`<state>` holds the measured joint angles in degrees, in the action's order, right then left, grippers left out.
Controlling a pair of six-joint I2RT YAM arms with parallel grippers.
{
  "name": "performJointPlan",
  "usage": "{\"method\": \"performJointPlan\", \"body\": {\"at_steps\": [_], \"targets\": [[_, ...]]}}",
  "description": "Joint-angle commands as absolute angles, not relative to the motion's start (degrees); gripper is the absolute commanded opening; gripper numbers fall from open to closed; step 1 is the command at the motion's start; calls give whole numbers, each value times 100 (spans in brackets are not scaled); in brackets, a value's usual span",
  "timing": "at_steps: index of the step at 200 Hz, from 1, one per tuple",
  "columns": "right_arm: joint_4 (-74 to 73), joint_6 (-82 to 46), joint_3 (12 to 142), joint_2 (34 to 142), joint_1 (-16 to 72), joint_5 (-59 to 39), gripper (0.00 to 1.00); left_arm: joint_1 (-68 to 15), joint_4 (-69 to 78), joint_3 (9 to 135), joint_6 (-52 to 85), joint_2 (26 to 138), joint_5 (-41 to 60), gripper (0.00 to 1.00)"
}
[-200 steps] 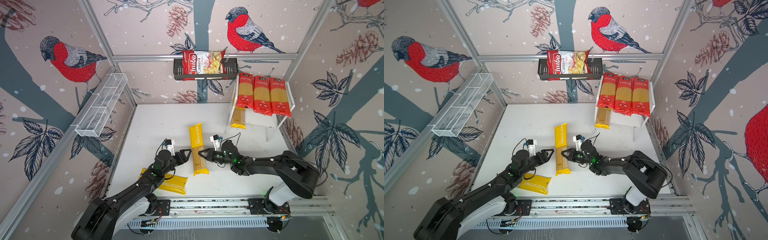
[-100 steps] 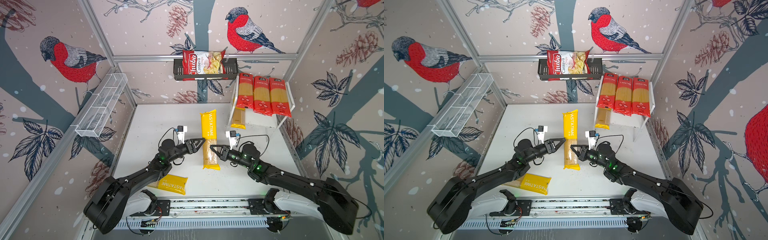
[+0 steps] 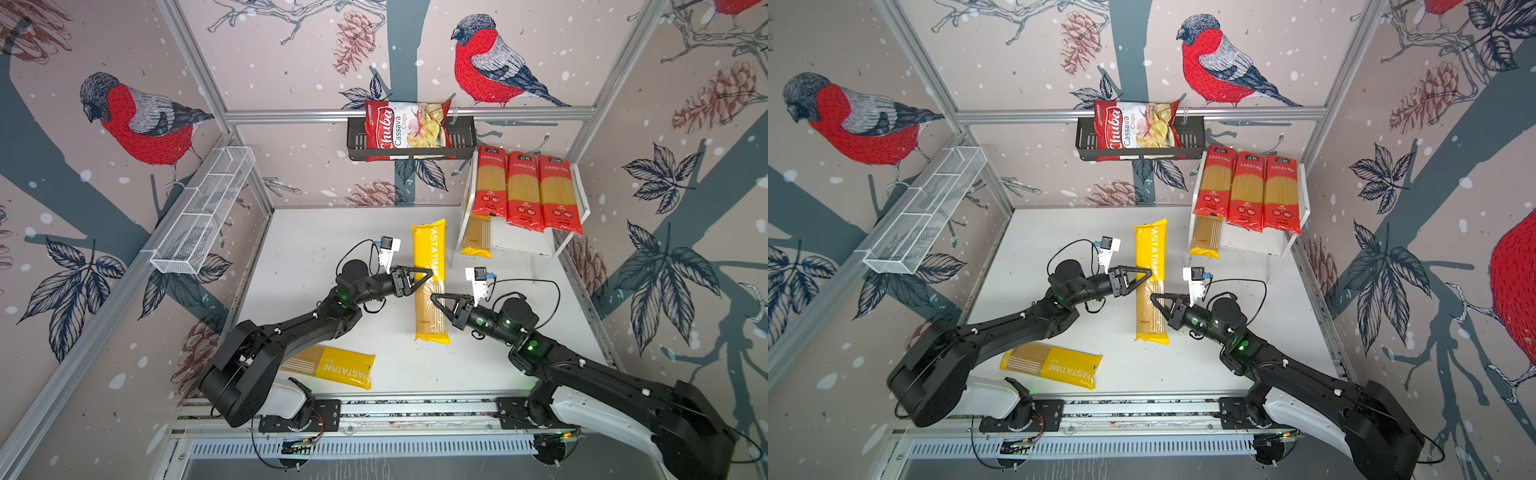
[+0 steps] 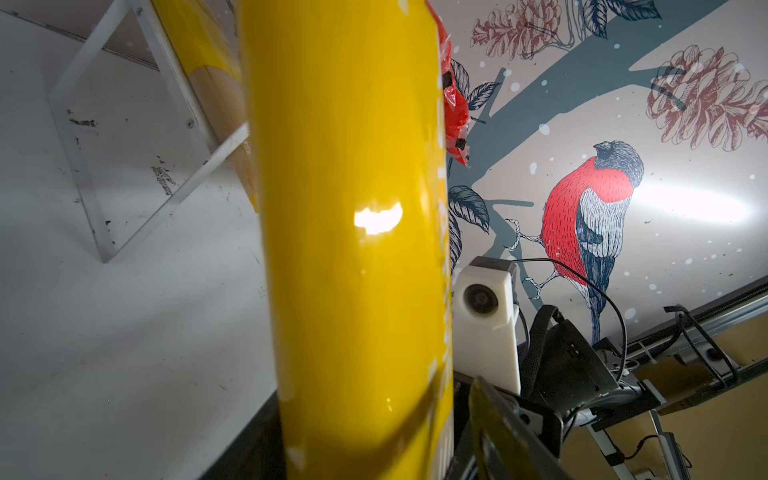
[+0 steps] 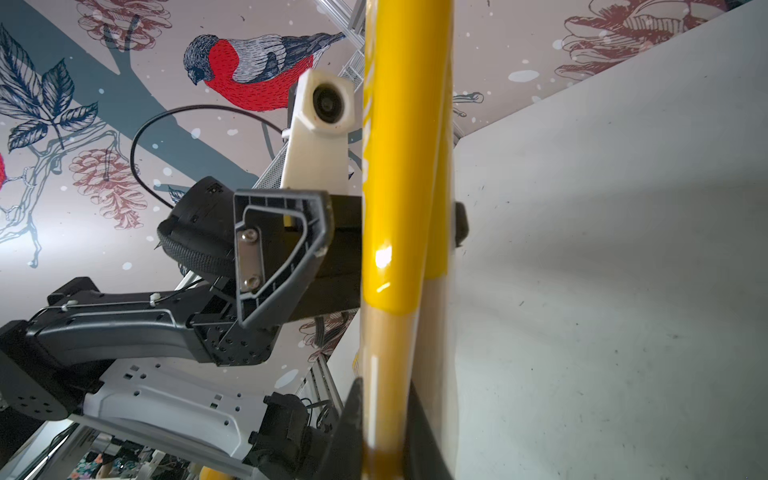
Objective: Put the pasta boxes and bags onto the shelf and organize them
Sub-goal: 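Carry the upright yellow bag toward the shelf with both grippers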
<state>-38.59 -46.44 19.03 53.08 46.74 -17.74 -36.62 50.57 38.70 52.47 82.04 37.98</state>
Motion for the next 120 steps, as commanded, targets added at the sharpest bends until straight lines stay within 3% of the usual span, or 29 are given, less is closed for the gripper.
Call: {"method": "performJointPlan", "body": {"at_steps": [1, 22, 78, 120], "targets": [[-5013, -4546, 1912, 5194, 4662, -1936, 0, -3668, 5387, 4011, 5134, 8375, 4047, 68], [-5119, -4627, 1830, 5108, 4611, -1947, 0, -3681, 5453, 4183, 5174, 8496, 4104, 64], [-5318, -4991, 1569, 5159, 4316, -2039, 1, -3709, 5670, 4383, 5401, 8626, 4174, 35], [-5326, -5084, 1418, 5150, 4267, -1889, 12, -3718, 5426, 4550, 5403, 8716, 4225, 18]]}}
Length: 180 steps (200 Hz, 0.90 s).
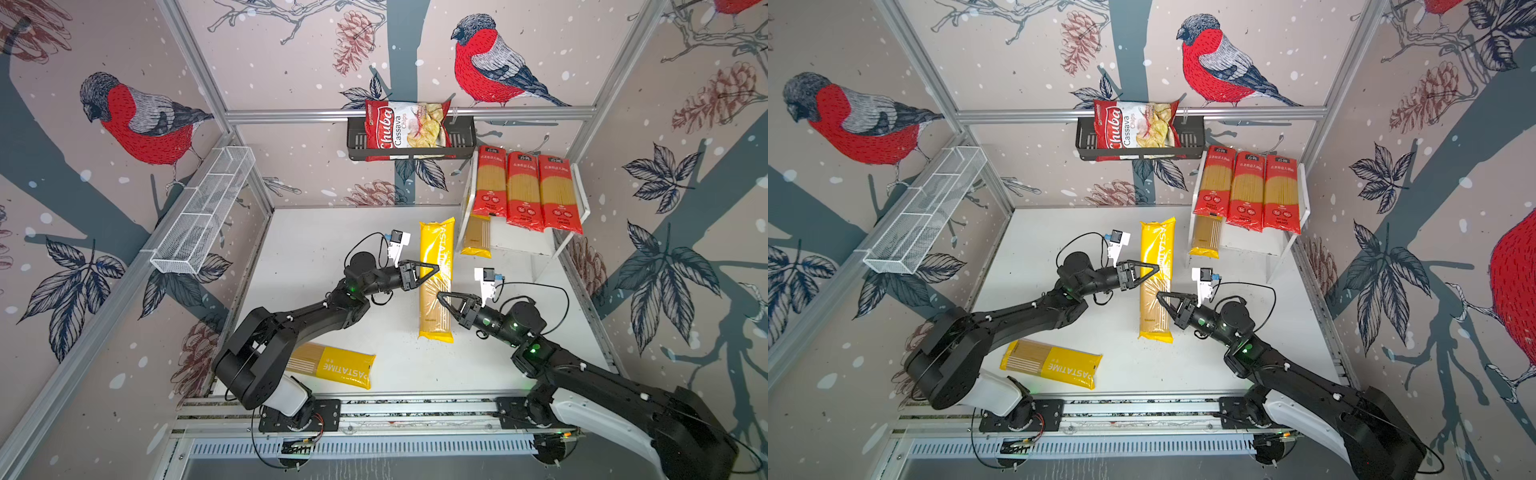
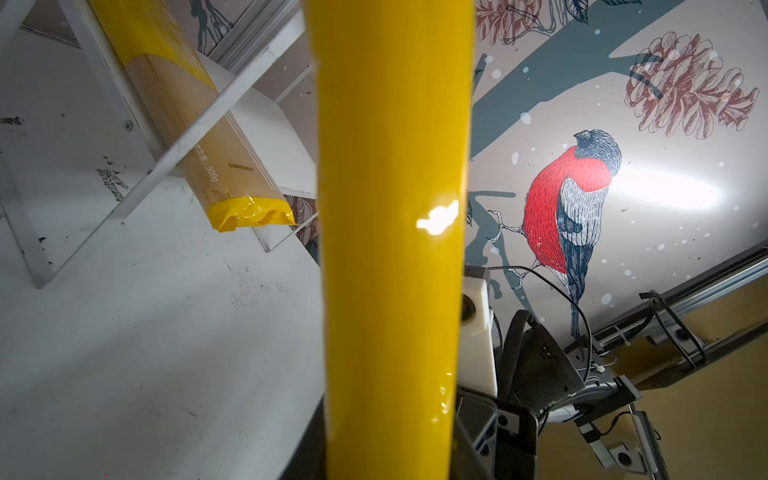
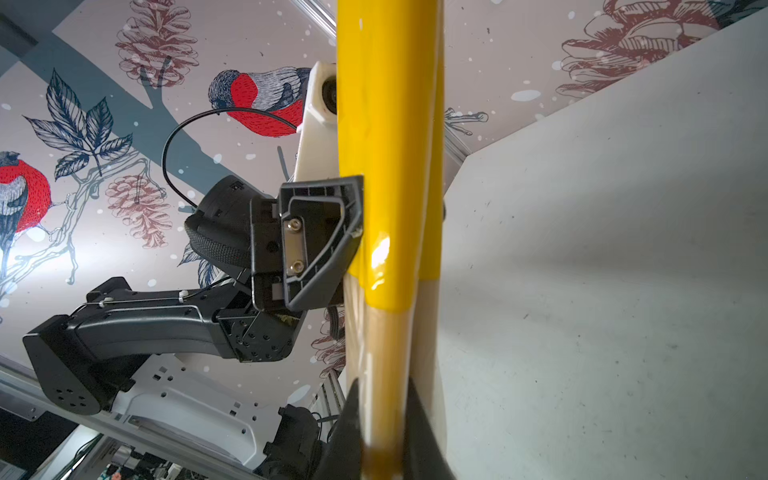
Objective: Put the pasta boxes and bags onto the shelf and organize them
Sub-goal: 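Carry the upright yellow bag toward the shelf with both grippers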
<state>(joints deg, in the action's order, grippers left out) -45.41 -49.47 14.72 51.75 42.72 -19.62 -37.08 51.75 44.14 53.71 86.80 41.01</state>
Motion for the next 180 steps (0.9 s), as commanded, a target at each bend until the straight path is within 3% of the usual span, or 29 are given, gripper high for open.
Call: {"method": "performJointPlan", "body": {"at_steps": [1, 54, 105, 180], "targets": [[-5326, -5086, 1412, 5150, 4269, -1885, 13, -3718, 5424, 4556, 5404, 8722, 4226, 18], [-5094, -4962, 1337, 5180, 4276, -1633, 31, -3719, 5041, 4878, 5297, 8895, 4231, 7], [-5169, -5019, 1043, 5291, 4264, -1333, 56, -3733, 4656, 5239, 5272, 9177, 4401, 1], [-4825, -5137, 836, 5094, 3800, -1107, 62, -4117, 4106, 5906, 5036, 9867, 4472, 0]]}}
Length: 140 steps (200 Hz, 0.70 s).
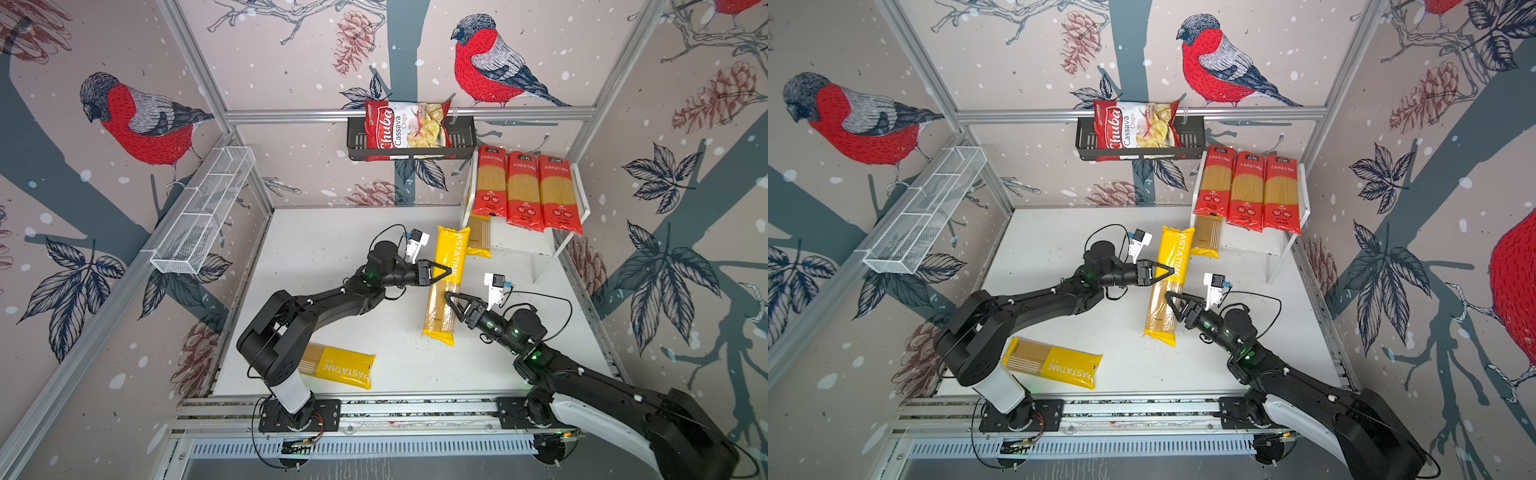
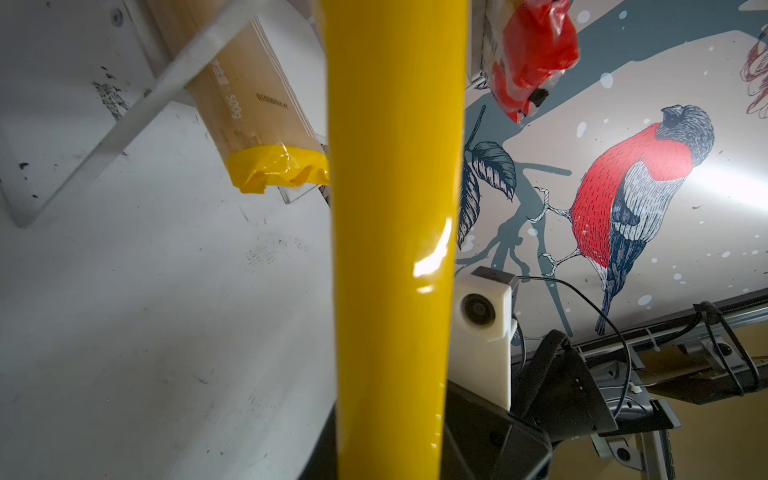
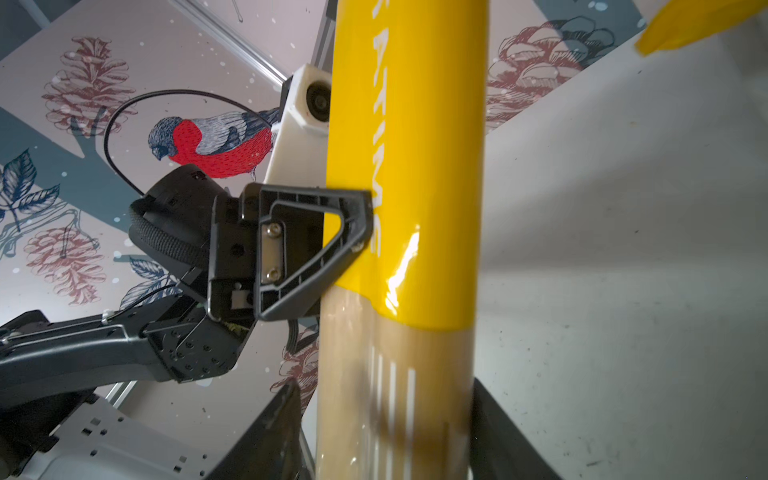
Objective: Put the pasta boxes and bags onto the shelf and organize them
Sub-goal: 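Carry the upright yellow bag toward the shelf with both grippers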
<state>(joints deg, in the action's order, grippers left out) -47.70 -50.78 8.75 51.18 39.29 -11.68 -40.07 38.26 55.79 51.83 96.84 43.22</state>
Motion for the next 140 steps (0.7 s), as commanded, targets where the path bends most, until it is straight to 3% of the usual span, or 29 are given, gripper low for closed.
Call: {"method": "performJointPlan", "body": {"at_steps": [1, 140], "targets": [[-4825, -5139, 831, 5091, 3790, -1111, 62, -4119, 4101, 5924, 5036, 9877, 4473, 0], [-4080, -5564, 268, 4275, 3030, -1033, 68, -4413, 3534, 8213, 5384, 11653, 4290, 0]]}}
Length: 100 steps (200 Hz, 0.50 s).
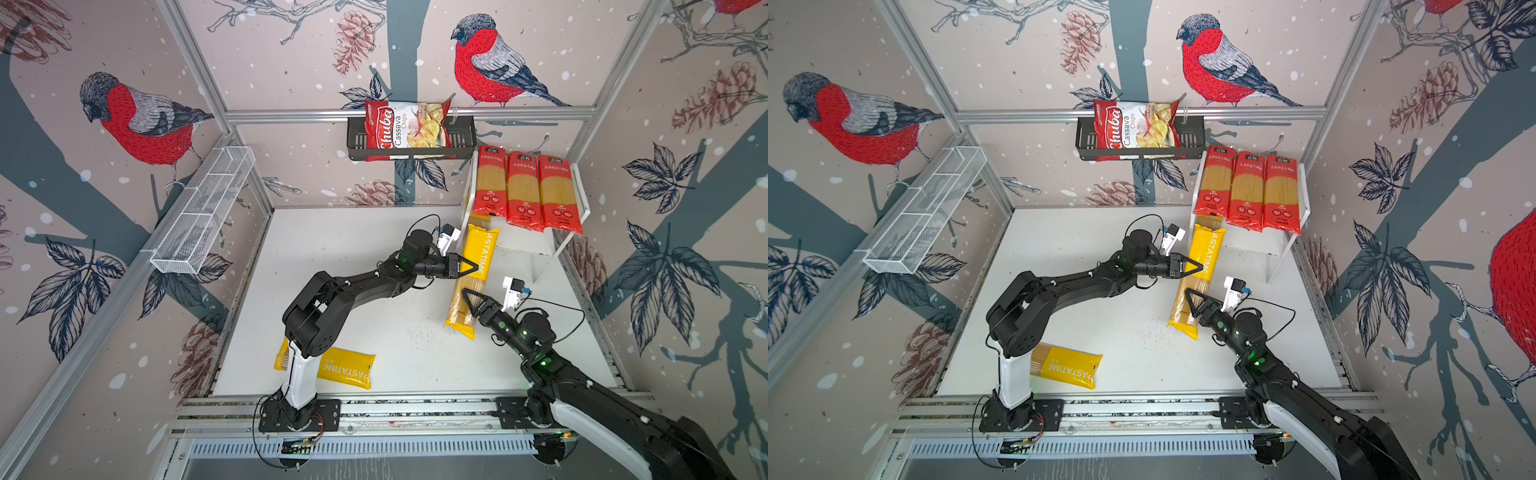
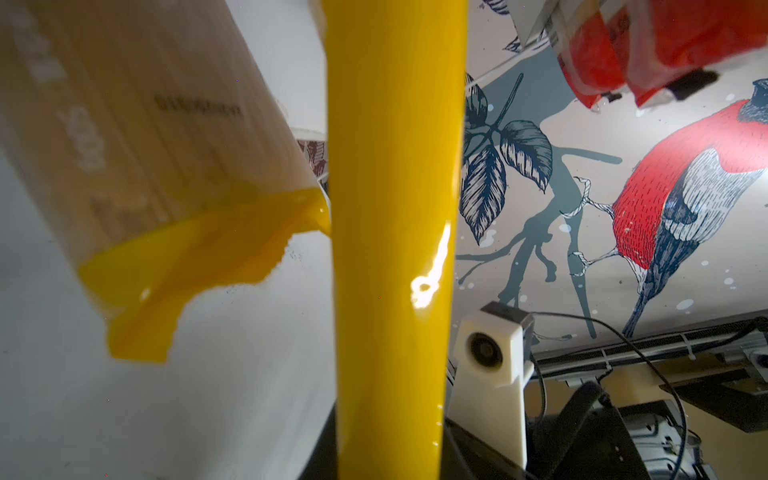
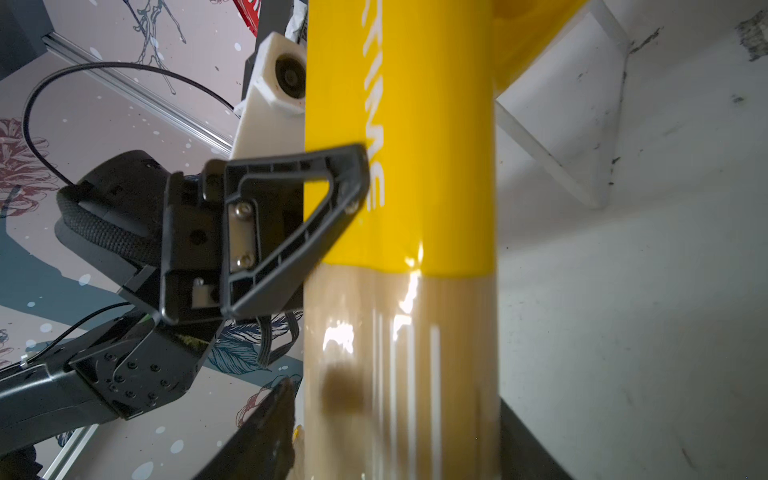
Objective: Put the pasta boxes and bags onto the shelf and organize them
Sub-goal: 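Carry the upright yellow bag toward the shelf with both grippers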
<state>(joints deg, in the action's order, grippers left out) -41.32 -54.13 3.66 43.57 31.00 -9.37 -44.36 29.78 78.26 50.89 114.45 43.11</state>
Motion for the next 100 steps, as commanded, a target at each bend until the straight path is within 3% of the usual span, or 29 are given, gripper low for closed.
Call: {"method": "performJointPlan", "body": {"at_steps": [1, 100], "targets": [[-4079, -5568, 262, 4264, 3031, -1035, 68, -4412, 3534, 8224, 5390, 11662, 4290, 0], [-4208, -5958, -179, 3632, 2902, -982, 68, -4304, 3801, 9427, 6377, 12521, 3939, 0]]}}
